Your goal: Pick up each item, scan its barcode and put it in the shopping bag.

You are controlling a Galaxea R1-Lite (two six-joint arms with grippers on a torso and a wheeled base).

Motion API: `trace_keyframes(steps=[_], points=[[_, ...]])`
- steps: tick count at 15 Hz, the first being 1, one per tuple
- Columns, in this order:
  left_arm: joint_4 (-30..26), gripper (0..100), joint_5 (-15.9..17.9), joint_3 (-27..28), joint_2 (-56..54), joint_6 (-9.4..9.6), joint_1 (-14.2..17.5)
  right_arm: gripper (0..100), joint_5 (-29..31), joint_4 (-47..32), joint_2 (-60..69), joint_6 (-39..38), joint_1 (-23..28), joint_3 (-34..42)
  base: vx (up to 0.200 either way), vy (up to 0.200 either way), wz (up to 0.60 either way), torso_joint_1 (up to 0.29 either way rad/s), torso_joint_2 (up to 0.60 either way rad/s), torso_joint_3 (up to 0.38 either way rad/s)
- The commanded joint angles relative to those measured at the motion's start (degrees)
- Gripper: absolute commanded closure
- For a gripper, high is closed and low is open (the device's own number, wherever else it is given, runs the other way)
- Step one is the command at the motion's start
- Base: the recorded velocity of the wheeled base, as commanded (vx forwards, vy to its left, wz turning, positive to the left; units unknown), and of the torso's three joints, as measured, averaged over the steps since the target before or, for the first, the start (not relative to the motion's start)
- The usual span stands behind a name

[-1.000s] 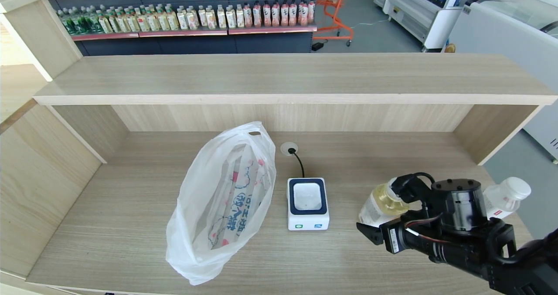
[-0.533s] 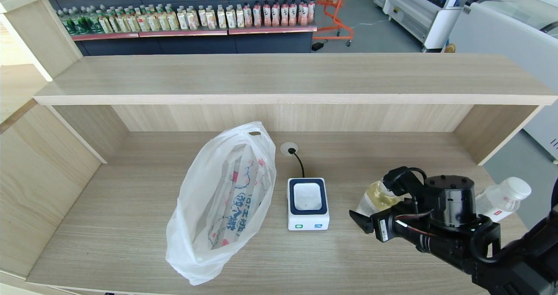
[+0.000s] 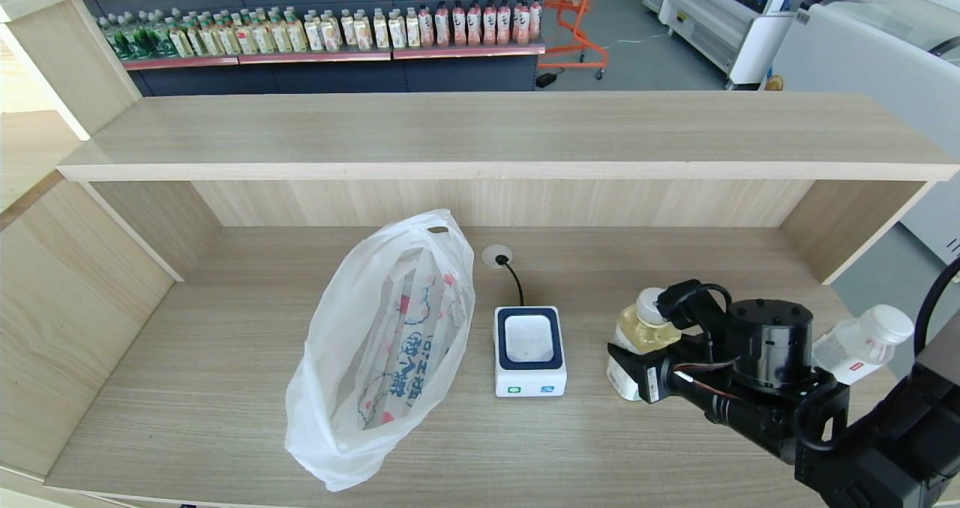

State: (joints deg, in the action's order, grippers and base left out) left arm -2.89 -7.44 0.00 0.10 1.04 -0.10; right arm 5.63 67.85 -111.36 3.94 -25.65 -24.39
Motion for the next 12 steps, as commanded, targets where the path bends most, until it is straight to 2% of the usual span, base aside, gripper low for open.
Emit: trace_keyframes(steps=[1, 7, 8, 9, 10, 12], points=[[0.0, 0, 0.0, 0.0, 0.0, 0.02, 0.0, 100, 0.0, 0.0, -0.2, 0.6, -0.1, -1.0, 0.0, 0.0, 0.0, 0.0, 0.0, 0.0], [0.0, 0, 0.0, 0.0, 0.0, 0.02, 0.0, 100, -0.4, -0.4, 5.8, 4.9, 1.5, -1.5, 0.0, 0.0, 0.0, 0.0, 0.0, 0.0], [0.0, 0, 0.0, 0.0, 0.0, 0.02, 0.0, 100, -2.9, -1.8, 10.0, 4.1, 2.3, -2.9, 0.0, 0.0, 0.0, 0.0, 0.0, 0.0], [0.0, 0, 0.0, 0.0, 0.0, 0.02, 0.0, 100, -6.5, -4.0, 12.8, 3.1, 3.2, -3.8, 0.0, 0.0, 0.0, 0.0, 0.0, 0.0], [0.0, 0, 0.0, 0.0, 0.0, 0.02, 0.0, 100, -19.2, -14.5, 22.6, 1.4, 7.0, -6.0, 0.0, 0.0, 0.0, 0.0, 0.0, 0.0], [0.0, 0, 0.0, 0.0, 0.0, 0.02, 0.0, 100, -39.1, -31.1, 34.5, -1.3, 11.8, -8.0, 0.0, 0.0, 0.0, 0.0, 0.0, 0.0]])
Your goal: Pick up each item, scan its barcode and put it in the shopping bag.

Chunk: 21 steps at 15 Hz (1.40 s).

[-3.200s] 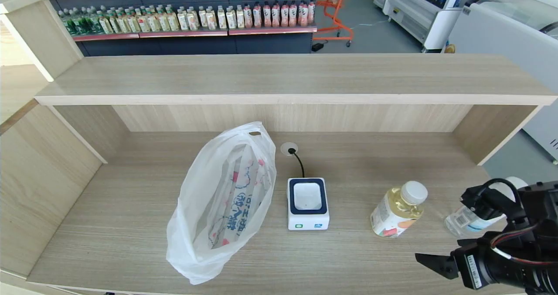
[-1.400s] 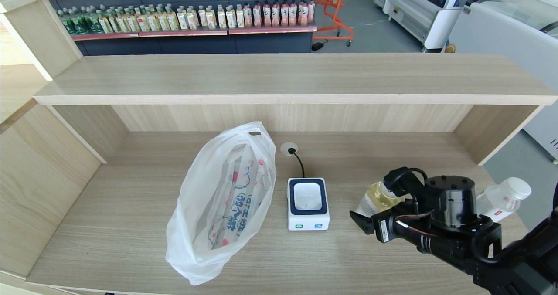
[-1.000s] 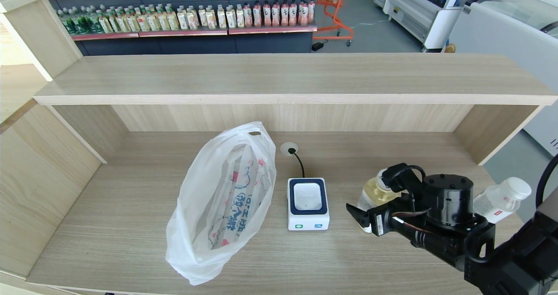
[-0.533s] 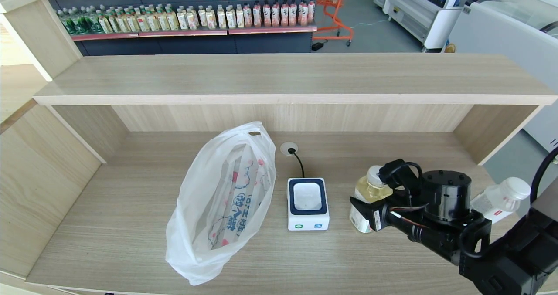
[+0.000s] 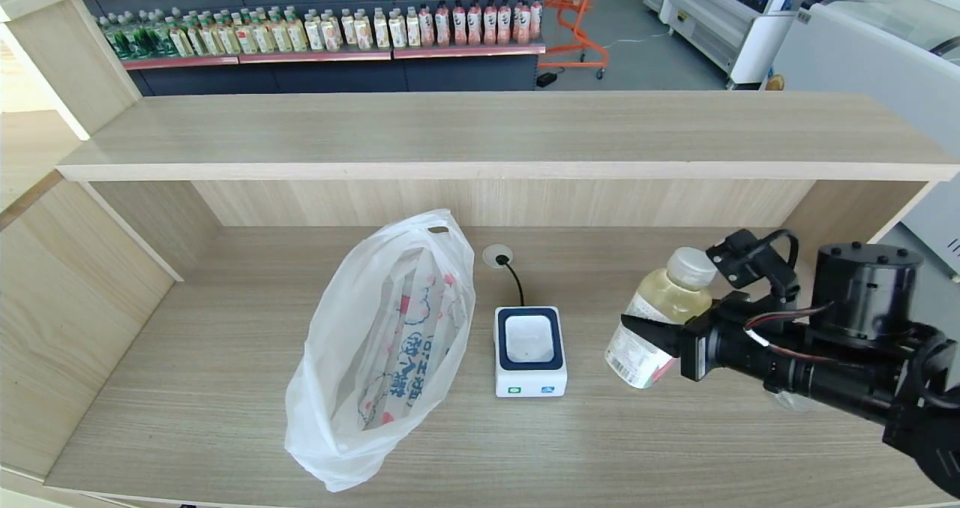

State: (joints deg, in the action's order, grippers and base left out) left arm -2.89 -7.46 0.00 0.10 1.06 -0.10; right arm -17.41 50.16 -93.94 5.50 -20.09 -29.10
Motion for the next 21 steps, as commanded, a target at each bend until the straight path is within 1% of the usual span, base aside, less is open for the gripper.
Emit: trace_keyframes(steps=[1, 2, 3, 4, 5, 6, 8, 10, 13, 16, 21], points=[[0.0, 0, 0.0, 0.0, 0.0, -0.01, 0.0, 100, -23.4, -15.2, 19.8, -4.4, 7.6, -3.1, 0.0, 0.0, 0.0, 0.0, 0.0, 0.0], [0.0, 0, 0.0, 0.0, 0.0, -0.01, 0.0, 100, -29.3, -15.5, 21.3, -6.5, 8.1, -3.0, 0.0, 0.0, 0.0, 0.0, 0.0, 0.0], [0.0, 0, 0.0, 0.0, 0.0, -0.01, 0.0, 100, -32.5, -15.5, 22.6, -9.6, 8.0, -3.1, 0.0, 0.0, 0.0, 0.0, 0.0, 0.0], [0.0, 0, 0.0, 0.0, 0.0, -0.01, 0.0, 100, -33.5, -15.5, 23.2, -11.4, 7.5, -3.2, 0.0, 0.0, 0.0, 0.0, 0.0, 0.0], [0.0, 0, 0.0, 0.0, 0.0, -0.01, 0.0, 100, -36.2, -15.5, 24.3, -15.8, 5.2, -3.8, 0.0, 0.0, 0.0, 0.0, 0.0, 0.0], [0.0, 0, 0.0, 0.0, 0.0, -0.01, 0.0, 100, -36.6, -15.6, 24.7, -17.8, 3.8, -4.0, 0.0, 0.0, 0.0, 0.0, 0.0, 0.0], [0.0, 0, 0.0, 0.0, 0.0, -0.01, 0.0, 100, -36.5, -16.2, 24.6, -18.8, 1.0, -3.9, 0.0, 0.0, 0.0, 0.0, 0.0, 0.0], [0.0, 0, 0.0, 0.0, 0.0, -0.01, 0.0, 100, -36.7, -19.1, 24.3, -19.2, 0.6, -4.7, 0.0, 0.0, 0.0, 0.0, 0.0, 0.0], [0.0, 0, 0.0, 0.0, 0.0, -0.01, 0.0, 100, -36.5, -19.8, 24.2, -25.7, -0.9, -7.2, 0.0, 0.0, 0.0, 0.0, 0.0, 0.0], [0.0, 0, 0.0, 0.0, 0.0, -0.01, 0.0, 100, -36.5, -19.9, 23.3, -25.9, -2.6, -8.8, 0.0, 0.0, 0.0, 0.0, 0.0, 0.0], [0.0, 0, 0.0, 0.0, 0.0, -0.01, 0.0, 100, -36.5, -20.0, 23.5, -25.9, -2.8, -8.4, 0.0, 0.0, 0.0, 0.0, 0.0, 0.0]])
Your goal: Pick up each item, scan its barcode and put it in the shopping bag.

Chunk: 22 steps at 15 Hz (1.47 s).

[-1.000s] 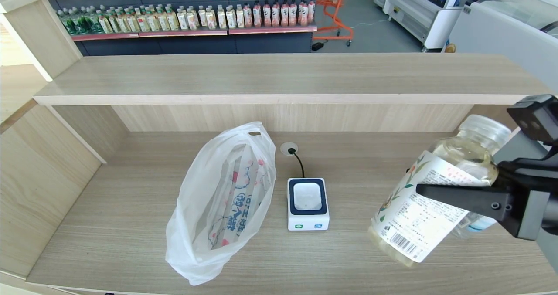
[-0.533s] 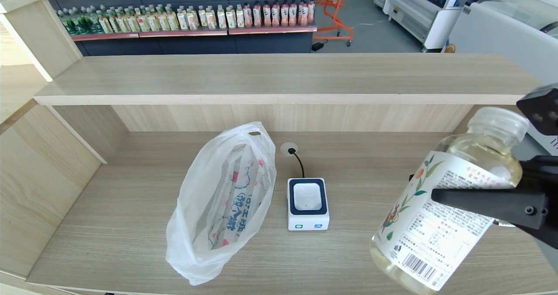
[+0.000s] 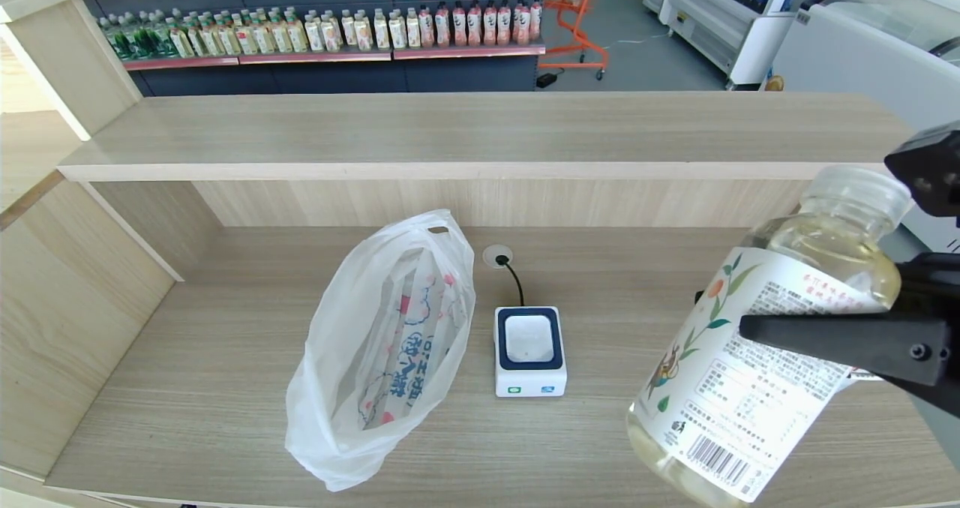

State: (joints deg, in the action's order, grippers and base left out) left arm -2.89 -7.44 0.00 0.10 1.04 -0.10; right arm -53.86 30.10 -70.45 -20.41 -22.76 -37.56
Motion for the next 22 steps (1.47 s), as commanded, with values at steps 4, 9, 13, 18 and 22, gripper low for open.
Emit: trace_keyframes(steps=[4, 9, 13, 18, 22], points=[[0.0, 0, 0.0, 0.0, 0.0, 0.02, 0.0, 100, 0.0, 0.0, 0.3, 0.0, -0.8, 0.1, 0.0, 0.0, 0.0, 0.0, 0.0, 0.0], [0.0, 0, 0.0, 0.0, 0.0, 0.02, 0.0, 100, 0.2, 0.1, 0.8, 0.5, -0.7, 0.6, 0.0, 0.0, 0.0, 0.0, 0.0, 0.0], [0.0, 0, 0.0, 0.0, 0.0, 0.02, 0.0, 100, 3.1, 0.6, -1.2, 17.1, 3.5, 1.6, 0.0, 0.0, 0.0, 0.0, 0.0, 0.0], [0.0, 0, 0.0, 0.0, 0.0, 0.02, 0.0, 100, 14.0, 0.7, -6.5, 51.2, 9.9, 2.1, 0.0, 0.0, 0.0, 0.0, 0.0, 0.0], [0.0, 0, 0.0, 0.0, 0.0, 0.02, 0.0, 100, 15.8, 0.7, -8.5, 70.3, 12.0, 1.7, 0.0, 0.0, 0.0, 0.0, 0.0, 0.0]])
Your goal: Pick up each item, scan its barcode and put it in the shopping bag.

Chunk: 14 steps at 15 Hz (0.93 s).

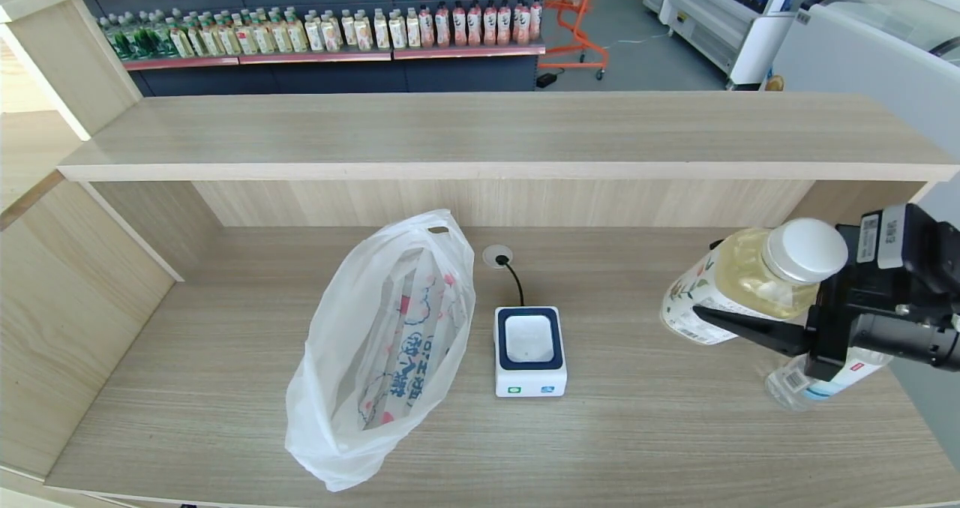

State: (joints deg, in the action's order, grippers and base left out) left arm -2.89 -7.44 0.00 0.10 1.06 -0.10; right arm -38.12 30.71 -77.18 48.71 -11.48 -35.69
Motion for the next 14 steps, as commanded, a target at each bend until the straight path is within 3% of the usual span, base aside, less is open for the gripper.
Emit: trace_keyframes(steps=[1, 3, 14], points=[[0.0, 0, 0.0, 0.0, 0.0, -0.01, 0.0, 100, 0.3, 0.1, -2.0, 3.8, 1.4, -0.1, 0.0, 0.0, 0.0, 0.0, 0.0, 0.0], [0.0, 0, 0.0, 0.0, 0.0, -0.01, 0.0, 100, 0.3, 0.1, -2.9, 9.9, 2.1, -0.3, 0.0, 0.0, 0.0, 0.0, 0.0, 0.0], [0.0, 0, 0.0, 0.0, 0.0, -0.01, 0.0, 100, -0.1, 0.1, -2.9, 9.9, 2.0, -0.1, 0.0, 0.0, 0.0, 0.0, 0.0, 0.0]])
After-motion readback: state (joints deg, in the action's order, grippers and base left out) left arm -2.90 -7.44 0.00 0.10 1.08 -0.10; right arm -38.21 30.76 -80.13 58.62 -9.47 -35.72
